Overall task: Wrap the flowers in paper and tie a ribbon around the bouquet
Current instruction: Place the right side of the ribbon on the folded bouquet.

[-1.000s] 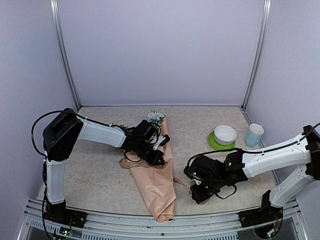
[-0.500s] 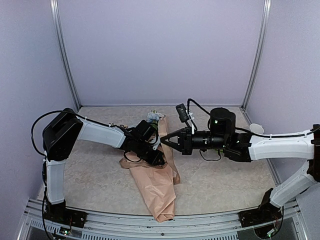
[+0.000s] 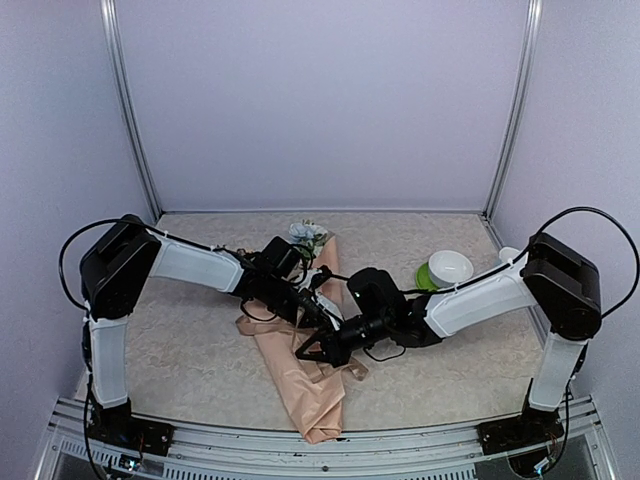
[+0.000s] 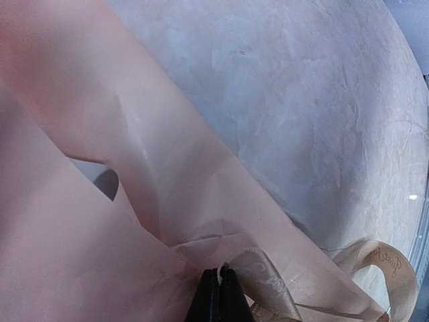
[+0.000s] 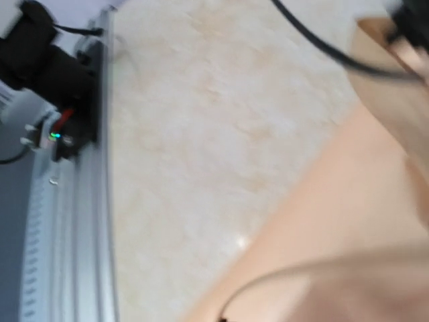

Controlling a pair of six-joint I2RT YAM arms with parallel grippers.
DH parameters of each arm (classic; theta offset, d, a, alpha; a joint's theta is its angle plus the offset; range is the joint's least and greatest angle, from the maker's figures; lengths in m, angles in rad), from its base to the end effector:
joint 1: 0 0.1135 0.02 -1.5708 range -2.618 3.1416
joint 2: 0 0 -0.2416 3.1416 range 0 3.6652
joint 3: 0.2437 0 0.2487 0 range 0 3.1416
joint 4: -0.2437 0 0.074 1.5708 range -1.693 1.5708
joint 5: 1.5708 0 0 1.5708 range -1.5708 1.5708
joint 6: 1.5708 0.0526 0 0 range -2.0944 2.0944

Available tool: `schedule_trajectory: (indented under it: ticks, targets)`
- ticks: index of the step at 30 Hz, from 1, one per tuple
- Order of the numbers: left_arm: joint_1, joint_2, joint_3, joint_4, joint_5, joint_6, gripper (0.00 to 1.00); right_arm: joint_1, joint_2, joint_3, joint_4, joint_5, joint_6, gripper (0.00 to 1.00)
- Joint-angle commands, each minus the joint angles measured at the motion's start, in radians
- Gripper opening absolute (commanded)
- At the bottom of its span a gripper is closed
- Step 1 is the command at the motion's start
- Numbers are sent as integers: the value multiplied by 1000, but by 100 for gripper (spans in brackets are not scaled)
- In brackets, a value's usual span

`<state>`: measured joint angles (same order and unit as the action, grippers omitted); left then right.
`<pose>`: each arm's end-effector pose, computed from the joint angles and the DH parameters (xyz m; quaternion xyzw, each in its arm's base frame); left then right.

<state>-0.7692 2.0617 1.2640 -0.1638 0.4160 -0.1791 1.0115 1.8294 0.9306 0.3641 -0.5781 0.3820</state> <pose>0.2836 -0.3041 0.0956 0.3307 0.8750 -0.3093 0.1712 0.1776 0.3378 0.1354 -0.3920 0.7481 0.4945 0.2051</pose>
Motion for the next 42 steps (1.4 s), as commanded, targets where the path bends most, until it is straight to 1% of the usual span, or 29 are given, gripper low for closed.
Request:
schedule_trajectory:
  ticks: [1,4,7,11,15,17,19,22,24,25,26,28,34,38,40,42]
  targets:
    - [31,-47,-20,-17,19,-16,0,-3,67,5,-65,31,-29,0]
    - [47,-101,-38,1,37,-31,0,-11,83,-19,-31,17,-5,0]
    - [64,-164,-61,25,57,-43,0,-31,112,-20,-32,3,15,0]
    - [76,-239,-60,-14,36,-34,0,-39,134,-17,-31,-13,23,0]
    - [64,-405,-89,-59,5,-19,0,-58,146,15,-57,-36,27,0]
    - [42,-491,-97,-114,0,12,0,-67,150,21,-54,-50,34,0]
    - [-5,-571,-92,-194,16,77,0,-75,152,22,-38,-71,44,0]
    - [-130,-695,-109,-273,119,224,0,-82,161,32,-20,-101,55,0]
    - [-251,-774,-138,-268,116,311,0,-84,171,45,-27,-104,54,0]
    - [-296,-800,-145,-256,104,331,0,-85,176,53,-32,-105,52,0]
    - [-325,-807,-143,-242,113,342,0,-87,182,61,-37,-106,52,0]
    - [-341,-765,-113,-231,183,354,0,-87,191,79,-43,-109,52,0]
    - [-372,-521,65,-361,208,479,0,-100,192,90,-39,-113,69,0]
    - [-370,-410,97,-375,103,509,0,-104,187,93,-43,-105,69,0]
    - [-368,-368,112,-379,30,495,10,-105,187,93,-45,-105,69,0]
    - [-345,-367,86,-318,-58,448,12,-105,187,93,-41,-109,69,0]
